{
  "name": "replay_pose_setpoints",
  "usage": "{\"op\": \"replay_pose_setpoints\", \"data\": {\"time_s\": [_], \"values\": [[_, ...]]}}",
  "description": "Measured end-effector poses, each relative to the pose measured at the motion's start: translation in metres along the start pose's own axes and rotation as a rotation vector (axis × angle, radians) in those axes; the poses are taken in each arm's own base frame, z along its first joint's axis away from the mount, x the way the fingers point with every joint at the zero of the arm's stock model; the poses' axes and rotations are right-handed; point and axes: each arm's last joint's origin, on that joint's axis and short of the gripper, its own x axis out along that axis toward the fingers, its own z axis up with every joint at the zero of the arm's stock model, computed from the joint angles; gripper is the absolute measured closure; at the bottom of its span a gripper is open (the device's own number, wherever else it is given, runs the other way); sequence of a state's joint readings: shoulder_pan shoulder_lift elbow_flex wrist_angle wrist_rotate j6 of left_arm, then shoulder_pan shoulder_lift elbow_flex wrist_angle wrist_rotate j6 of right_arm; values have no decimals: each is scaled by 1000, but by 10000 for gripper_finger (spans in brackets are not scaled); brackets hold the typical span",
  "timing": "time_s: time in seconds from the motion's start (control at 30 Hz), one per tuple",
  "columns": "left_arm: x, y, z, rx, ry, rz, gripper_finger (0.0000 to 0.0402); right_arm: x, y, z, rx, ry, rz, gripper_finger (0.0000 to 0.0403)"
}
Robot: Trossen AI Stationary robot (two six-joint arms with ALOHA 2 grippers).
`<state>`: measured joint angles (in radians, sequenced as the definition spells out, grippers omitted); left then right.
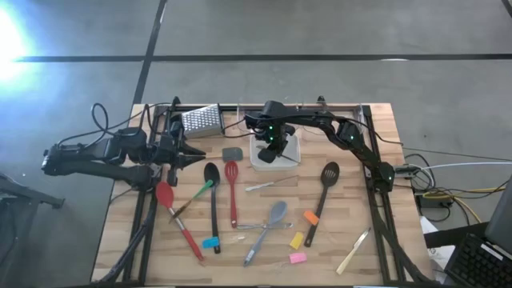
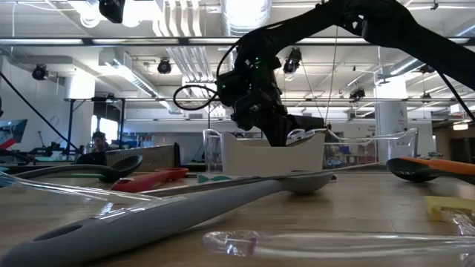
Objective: Pick & Place Kitchen Items
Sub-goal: Put the gold table knife into the white bin, then put the orange spatula into the transparent bin
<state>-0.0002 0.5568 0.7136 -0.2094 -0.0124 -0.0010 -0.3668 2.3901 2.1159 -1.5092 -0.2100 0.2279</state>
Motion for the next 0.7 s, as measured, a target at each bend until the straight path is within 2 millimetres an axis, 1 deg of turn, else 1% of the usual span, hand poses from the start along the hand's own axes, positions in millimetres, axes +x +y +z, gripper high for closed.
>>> {"op": "replay_pose_setpoints", "data": {"time_s": [0.3,0.5,0.6,0.7], "values": [[0,0,0,0,0,0,348,0,0,1,-4,-6,-1,333],[0,0,0,1,0,0,348,-3,0,-2,-15,0,1,309],[0,0,0,1,3,-1,348,-14,1,-10,-19,-2,1,304],[1,0,-1,1,15,-1,348,-33,2,-20,-32,-53,12,302]]}}
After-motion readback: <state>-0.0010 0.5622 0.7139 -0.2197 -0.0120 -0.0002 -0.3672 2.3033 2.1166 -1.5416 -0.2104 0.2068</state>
